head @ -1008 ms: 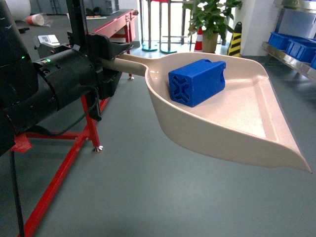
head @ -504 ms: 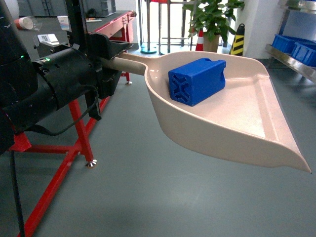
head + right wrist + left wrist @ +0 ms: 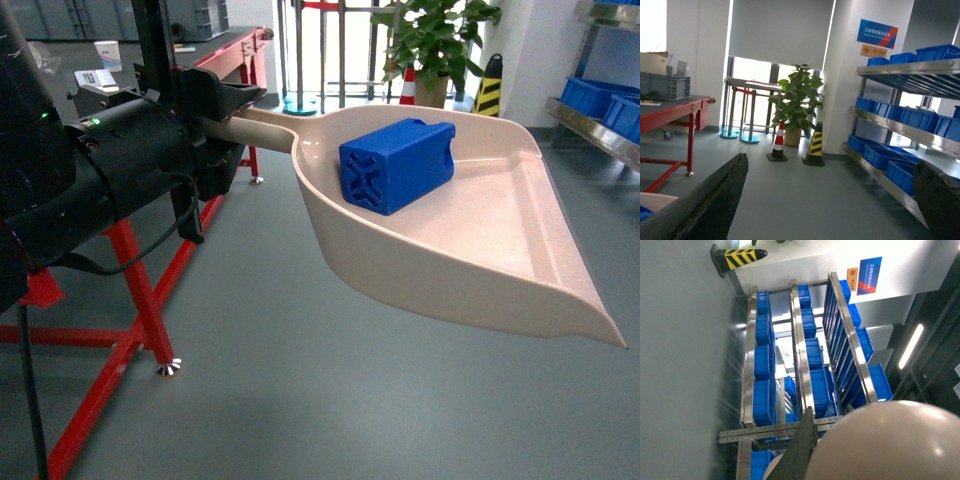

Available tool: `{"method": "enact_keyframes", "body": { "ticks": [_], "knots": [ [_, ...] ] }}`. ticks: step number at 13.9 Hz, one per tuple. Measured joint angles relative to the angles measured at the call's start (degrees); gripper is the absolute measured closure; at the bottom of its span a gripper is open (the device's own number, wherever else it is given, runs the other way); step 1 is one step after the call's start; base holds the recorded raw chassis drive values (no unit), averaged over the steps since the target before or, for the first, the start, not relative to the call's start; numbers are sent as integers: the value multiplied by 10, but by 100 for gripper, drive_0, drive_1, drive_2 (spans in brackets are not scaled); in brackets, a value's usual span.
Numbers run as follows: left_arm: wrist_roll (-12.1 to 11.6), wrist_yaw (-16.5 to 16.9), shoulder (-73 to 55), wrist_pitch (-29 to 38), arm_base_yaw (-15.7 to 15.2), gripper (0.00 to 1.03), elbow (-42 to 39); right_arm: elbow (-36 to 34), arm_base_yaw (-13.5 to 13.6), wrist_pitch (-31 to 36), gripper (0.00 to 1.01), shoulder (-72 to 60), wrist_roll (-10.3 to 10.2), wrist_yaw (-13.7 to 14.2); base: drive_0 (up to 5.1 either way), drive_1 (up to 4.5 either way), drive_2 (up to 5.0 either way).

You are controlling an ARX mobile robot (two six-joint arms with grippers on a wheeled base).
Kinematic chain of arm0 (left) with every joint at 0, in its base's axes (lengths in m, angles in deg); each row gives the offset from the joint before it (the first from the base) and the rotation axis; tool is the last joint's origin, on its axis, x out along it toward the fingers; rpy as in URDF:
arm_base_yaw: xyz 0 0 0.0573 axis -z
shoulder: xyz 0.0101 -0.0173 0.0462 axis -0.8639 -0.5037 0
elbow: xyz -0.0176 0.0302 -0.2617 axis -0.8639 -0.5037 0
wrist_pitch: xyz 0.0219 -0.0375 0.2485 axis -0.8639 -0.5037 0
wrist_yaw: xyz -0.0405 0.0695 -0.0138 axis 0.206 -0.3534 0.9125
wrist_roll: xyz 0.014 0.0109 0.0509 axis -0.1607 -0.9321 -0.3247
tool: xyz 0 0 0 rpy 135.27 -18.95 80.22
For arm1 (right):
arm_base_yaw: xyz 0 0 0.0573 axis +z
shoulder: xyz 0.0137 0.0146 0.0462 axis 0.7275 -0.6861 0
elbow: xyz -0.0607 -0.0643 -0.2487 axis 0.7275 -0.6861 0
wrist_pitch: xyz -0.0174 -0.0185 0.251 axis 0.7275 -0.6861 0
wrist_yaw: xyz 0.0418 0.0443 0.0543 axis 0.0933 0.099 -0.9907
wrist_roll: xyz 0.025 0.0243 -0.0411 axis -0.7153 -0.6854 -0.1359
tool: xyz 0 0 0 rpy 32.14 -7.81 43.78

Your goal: Place part in tray to right shelf

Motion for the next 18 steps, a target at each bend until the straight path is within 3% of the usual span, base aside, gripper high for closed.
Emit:
{"method": "enact_keyframes", "body": {
  "ticks": [5,18],
  "knots": [
    [0,1,0,-1,0,90,0,0,0,-2,3,0,0,0,-2,380,-384],
    [0,-1,0,-1,0,90,2,1,0,-1,3,0,0,0,-170,-170,-170]
  ]
}}
